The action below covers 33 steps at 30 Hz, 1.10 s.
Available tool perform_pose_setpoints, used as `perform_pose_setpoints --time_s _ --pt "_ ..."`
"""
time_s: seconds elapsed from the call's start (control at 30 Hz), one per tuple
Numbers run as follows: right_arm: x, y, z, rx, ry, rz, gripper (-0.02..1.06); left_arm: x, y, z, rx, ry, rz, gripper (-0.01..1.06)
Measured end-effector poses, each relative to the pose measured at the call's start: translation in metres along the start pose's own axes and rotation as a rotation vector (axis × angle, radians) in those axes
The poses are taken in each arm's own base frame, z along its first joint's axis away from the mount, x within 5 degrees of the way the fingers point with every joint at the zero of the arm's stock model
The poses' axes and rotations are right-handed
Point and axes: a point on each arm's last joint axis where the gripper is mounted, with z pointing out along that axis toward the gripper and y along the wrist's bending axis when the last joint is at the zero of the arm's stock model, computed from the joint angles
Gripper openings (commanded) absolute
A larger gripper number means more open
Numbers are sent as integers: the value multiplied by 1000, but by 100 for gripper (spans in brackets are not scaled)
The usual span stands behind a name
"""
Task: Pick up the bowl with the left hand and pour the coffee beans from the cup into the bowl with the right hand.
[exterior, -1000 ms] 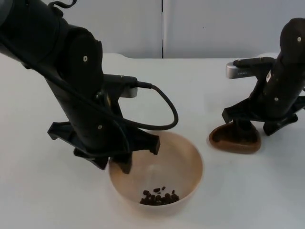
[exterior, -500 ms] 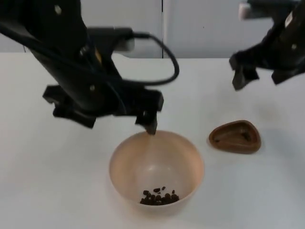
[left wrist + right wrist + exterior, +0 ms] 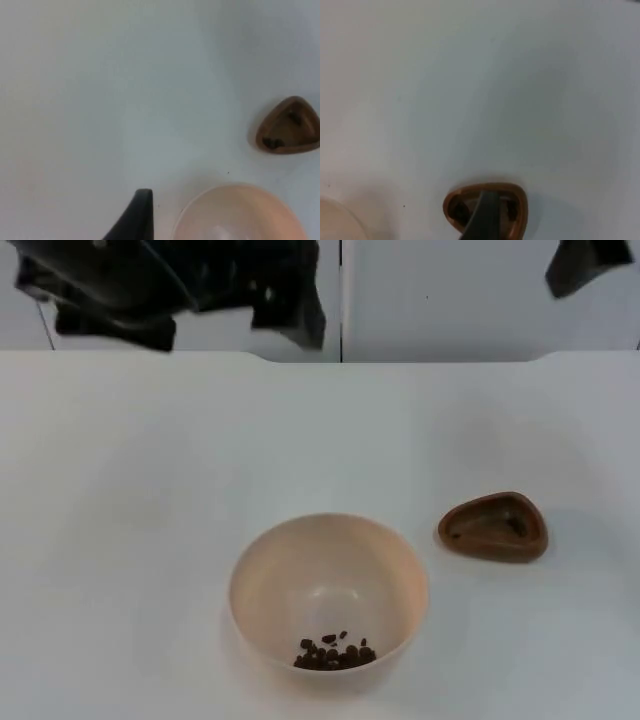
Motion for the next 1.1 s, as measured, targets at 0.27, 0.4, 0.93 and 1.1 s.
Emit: perform_pose_setpoints --time_s 0.27,0.4,0.93,1.1 --pt "8 -1 -66 -3 -78 -2 75 -4 -2 -52 28 -86 15 105" --pt "25 -1 -86 -11 -104 5 75 -2 -1 -71 35 -111 23 105" --pt "127 -4 -152 -21 -243 9 75 24 6 -138 47 -161 79 105" --pt "159 -5 -184 -25 -355 9 75 60 17 -145 55 -189 79 105"
